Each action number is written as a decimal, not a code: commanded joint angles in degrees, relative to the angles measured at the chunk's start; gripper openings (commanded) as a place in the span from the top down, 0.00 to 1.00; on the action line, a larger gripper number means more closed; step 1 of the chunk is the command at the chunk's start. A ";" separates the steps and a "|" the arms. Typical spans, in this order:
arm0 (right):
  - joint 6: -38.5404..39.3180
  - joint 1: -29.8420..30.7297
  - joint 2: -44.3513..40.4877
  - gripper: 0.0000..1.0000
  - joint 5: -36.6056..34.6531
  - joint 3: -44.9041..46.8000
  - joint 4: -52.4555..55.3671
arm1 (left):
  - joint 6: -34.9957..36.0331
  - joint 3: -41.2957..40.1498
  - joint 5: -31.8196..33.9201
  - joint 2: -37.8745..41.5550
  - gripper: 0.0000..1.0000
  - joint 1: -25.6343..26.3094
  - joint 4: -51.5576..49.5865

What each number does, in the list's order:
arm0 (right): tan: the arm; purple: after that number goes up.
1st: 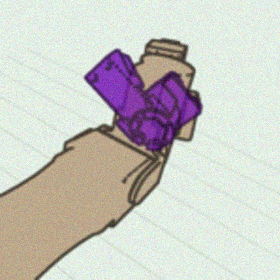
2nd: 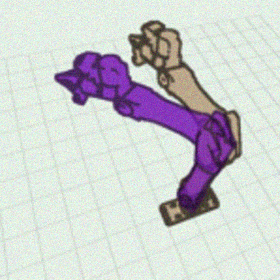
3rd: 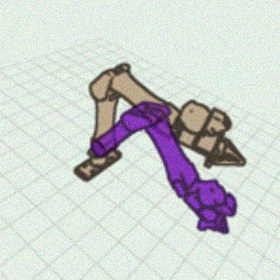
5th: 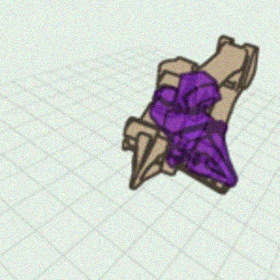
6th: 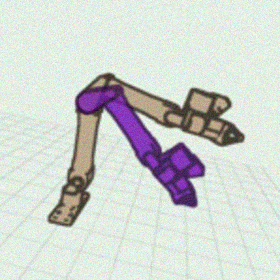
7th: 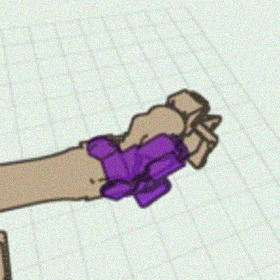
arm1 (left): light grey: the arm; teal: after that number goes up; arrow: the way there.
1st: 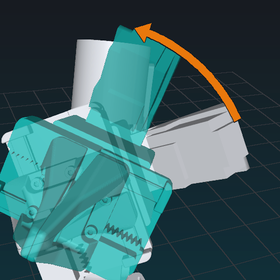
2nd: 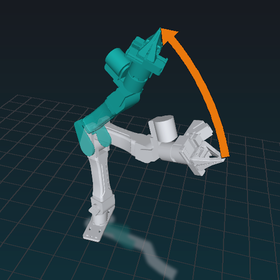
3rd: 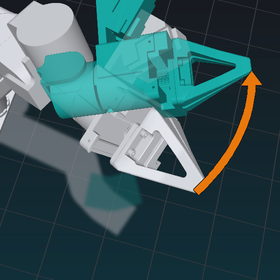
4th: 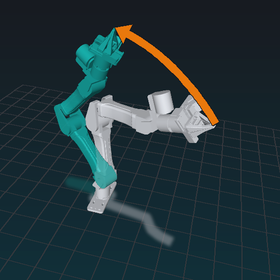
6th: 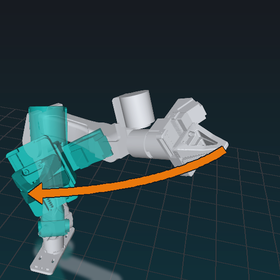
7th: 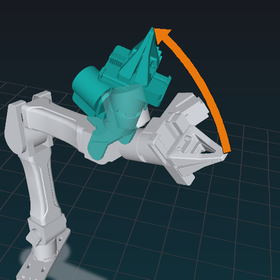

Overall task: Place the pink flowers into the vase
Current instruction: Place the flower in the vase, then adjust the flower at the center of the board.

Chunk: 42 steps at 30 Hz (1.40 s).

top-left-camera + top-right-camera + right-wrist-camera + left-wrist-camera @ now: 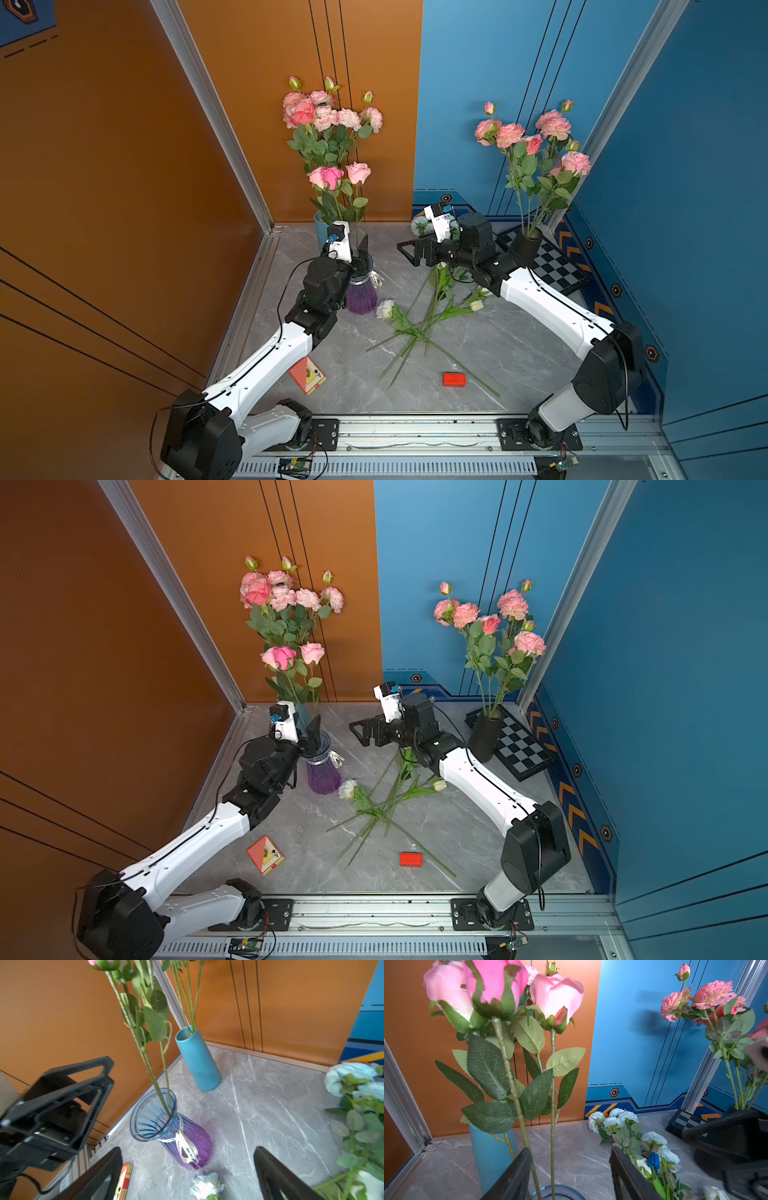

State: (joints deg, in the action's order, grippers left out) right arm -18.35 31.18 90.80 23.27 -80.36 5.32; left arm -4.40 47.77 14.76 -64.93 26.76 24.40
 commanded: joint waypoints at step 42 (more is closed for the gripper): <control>-2.67 -10.17 15.52 0.00 -14.10 1.84 29.41 | 6.34 4.44 2.46 -0.64 0.01 21.85 -19.35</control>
State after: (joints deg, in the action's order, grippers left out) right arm -21.43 21.04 106.96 10.22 -79.77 33.93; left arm 3.53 52.69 15.81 -64.62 47.77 5.45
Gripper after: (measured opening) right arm 0.999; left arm 0.985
